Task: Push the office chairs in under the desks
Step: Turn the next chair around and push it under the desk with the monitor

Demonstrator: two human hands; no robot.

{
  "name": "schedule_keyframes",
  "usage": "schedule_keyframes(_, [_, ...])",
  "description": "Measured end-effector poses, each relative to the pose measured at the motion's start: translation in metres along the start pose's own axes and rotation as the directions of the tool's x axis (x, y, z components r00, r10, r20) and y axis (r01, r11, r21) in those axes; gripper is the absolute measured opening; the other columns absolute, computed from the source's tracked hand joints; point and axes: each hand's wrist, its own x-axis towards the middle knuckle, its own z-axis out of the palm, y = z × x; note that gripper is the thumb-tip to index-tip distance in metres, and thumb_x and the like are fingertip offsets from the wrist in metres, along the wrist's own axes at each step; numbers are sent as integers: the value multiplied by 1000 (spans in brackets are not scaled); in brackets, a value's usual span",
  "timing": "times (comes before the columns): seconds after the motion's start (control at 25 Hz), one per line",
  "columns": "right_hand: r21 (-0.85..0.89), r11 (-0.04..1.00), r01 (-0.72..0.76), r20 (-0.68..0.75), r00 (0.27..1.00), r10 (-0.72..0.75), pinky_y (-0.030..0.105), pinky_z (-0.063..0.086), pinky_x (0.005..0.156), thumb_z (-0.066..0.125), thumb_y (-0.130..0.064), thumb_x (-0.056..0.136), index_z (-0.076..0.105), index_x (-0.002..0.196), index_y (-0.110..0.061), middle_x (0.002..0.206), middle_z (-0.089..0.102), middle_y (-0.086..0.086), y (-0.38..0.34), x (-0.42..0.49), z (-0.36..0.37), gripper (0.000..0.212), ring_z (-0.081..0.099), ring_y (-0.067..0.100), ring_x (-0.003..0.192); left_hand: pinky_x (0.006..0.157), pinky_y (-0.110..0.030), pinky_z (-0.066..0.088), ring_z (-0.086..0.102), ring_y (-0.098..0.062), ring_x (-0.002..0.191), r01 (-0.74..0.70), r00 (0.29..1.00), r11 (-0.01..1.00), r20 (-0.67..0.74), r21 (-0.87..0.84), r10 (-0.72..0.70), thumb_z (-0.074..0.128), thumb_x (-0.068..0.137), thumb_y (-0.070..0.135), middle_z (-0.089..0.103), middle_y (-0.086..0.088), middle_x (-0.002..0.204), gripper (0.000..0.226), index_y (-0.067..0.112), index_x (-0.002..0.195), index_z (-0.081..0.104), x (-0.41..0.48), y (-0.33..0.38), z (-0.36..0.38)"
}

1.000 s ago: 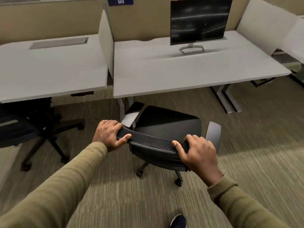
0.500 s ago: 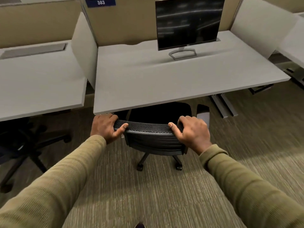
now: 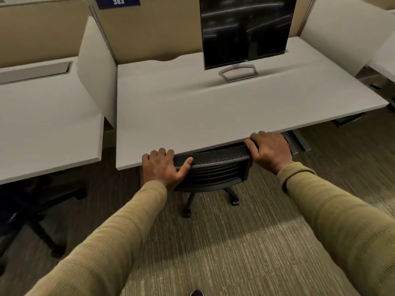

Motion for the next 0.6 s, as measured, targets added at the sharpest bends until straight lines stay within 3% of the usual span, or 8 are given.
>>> schedule_keyframes(0.2, [-20, 995, -100, 97, 990, 101, 44, 40, 89, 20, -62, 96, 65, 101, -21, 94, 66, 4, -5, -2, 1, 61, 62, 29, 90, 84, -45, 41, 56, -32, 88, -8, 1000, 1000, 2, 13, 7, 2, 84, 82, 61, -11, 96, 91, 14, 99, 62, 2, 6, 5])
schedule_keyframes(0.32, [63, 983, -170, 137, 978, 160, 51, 31, 111, 24, -68, 95, 61, 124, -21, 124, 65, 6, -19, -13, -6, 66, 56, 28, 119, 85, -45, 41, 55, -32, 90, -14, 1000, 1000, -14, 0, 14, 2, 84, 81, 60, -12, 96, 91, 14, 100, 61, 4, 7, 1])
schedule_keyframes(0.44, [99, 973, -208, 120, 973, 196, 55, 7, 124, 28, -68, 97, 39, 151, -17, 160, 34, 11, -40, -51, -12, 76, 23, 30, 151, 88, -48, 41, 54, -34, 94, -58, 998, 998, -25, -24, 57, 4, 86, 80, 59, -13, 99, 88, 13, 103, 59, 9, 13, -6])
schedule_keyframes(0.52, [154, 965, -212, 122, 973, 194, 52, -1, 125, 30, -68, 97, 21, 160, -18, 169, 10, 9, -56, -82, -17, 81, 3, 27, 156, 90, -49, 41, 53, -35, 97, -84, 996, 996, -36, -29, 83, 4, 86, 80, 58, -14, 102, 88, 13, 106, 57, 12, 18, -9])
schedule_keyframes(0.6, [190, 951, -244, 146, 965, 219, 52, -3, 125, 31, -68, 97, 12, 161, -20, 169, 0, 8, -69, -115, -22, 82, -3, 26, 156, 91, -49, 40, 53, -36, 99, -102, 993, 994, -57, -38, 99, 4, 87, 80, 58, -16, 105, 89, 11, 109, 55, 9, 22, -11])
